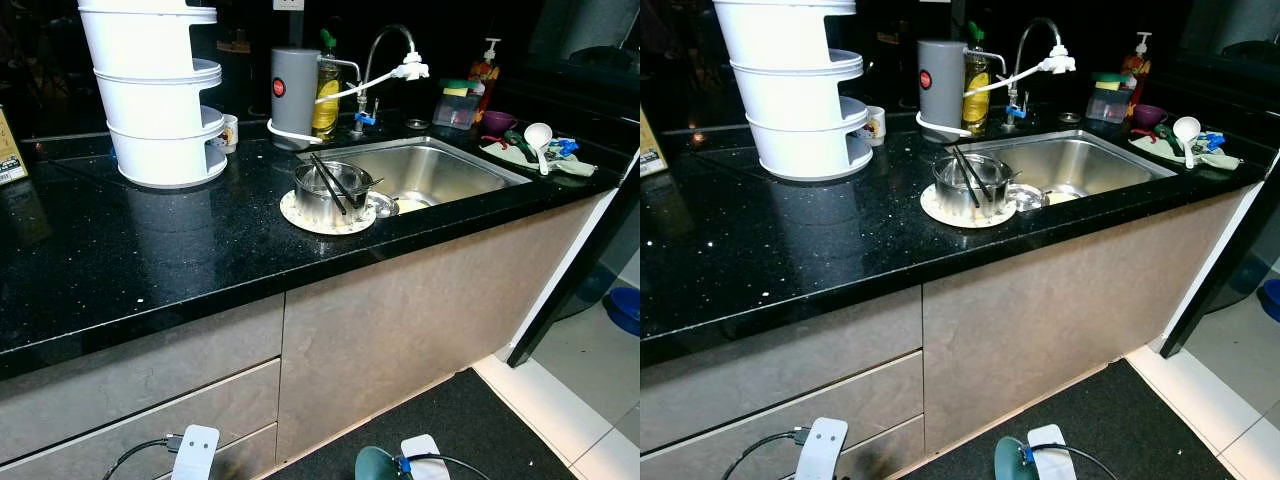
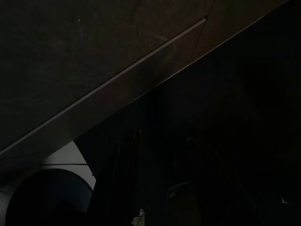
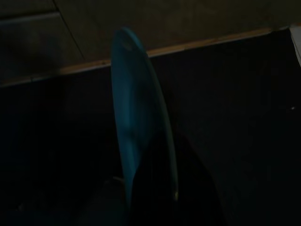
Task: Kitchen organization
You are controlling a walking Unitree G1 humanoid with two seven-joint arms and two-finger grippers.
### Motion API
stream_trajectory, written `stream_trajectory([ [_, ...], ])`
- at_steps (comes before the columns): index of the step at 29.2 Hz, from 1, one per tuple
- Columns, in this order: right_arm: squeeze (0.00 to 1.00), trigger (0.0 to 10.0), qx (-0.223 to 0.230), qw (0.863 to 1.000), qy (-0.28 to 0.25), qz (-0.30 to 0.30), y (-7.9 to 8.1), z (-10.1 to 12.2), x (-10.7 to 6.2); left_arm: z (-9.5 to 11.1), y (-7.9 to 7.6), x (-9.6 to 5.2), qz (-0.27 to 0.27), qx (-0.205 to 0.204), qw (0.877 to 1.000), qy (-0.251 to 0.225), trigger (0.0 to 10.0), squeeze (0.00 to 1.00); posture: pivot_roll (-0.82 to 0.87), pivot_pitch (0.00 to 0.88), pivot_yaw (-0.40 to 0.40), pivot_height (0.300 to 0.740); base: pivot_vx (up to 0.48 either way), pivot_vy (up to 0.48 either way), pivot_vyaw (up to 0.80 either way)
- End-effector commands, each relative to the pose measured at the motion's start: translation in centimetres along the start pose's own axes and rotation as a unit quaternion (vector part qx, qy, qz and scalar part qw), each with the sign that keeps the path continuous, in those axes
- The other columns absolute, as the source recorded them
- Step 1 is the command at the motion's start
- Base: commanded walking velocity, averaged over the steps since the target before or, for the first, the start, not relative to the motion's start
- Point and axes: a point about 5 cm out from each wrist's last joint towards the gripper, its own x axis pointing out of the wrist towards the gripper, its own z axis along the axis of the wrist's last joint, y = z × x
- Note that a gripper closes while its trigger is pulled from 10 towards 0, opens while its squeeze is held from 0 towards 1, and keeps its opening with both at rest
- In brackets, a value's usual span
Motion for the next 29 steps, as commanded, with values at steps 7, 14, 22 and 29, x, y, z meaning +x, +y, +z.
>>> stream_trajectory([
  [7, 0.0, 10.0, 0.043, 0.998, -0.008, 0.047, 1.9, 1.3, 0.6, 0.4, 0.1, 0.2, 0.011, -0.02, 1.0, 0.004, 10.0, 0.0, -0.02, 0.027, -0.038, 0.74, 0.0, 0.0, 0.0],
  [14, 0.0, 10.0, 0.049, 0.997, -0.015, 0.053, 1.9, 1.9, 0.7, 0.7, 0.3, 0.2, 0.019, -0.018, 1.0, -0.007, 10.0, 0.0, -0.03, 0.081, -0.055, 0.74, 0.0, 0.0, 0.0],
  [22, 0.0, 10.0, 0.054, 0.997, 0.018, 0.056, 2.2, -0.2, 0.2, 0.1, -0.3, -0.2, 0.009, -0.011, 1.0, -0.012, 10.0, 0.0, -0.01, 0.156, -0.064, 0.74, 0.0, 0.0, 0.0],
  [29, 0.0, 10.0, -0.003, 1.0, -0.005, -0.004, 0.7, -0.1, 0.0, 0.0, -0.1, -0.3, 0.006, -0.006, 1.0, -0.013, 10.0, 0.0, -0.02, 0.174, -0.046, 0.74, 0.0, 0.0, 0.0],
])
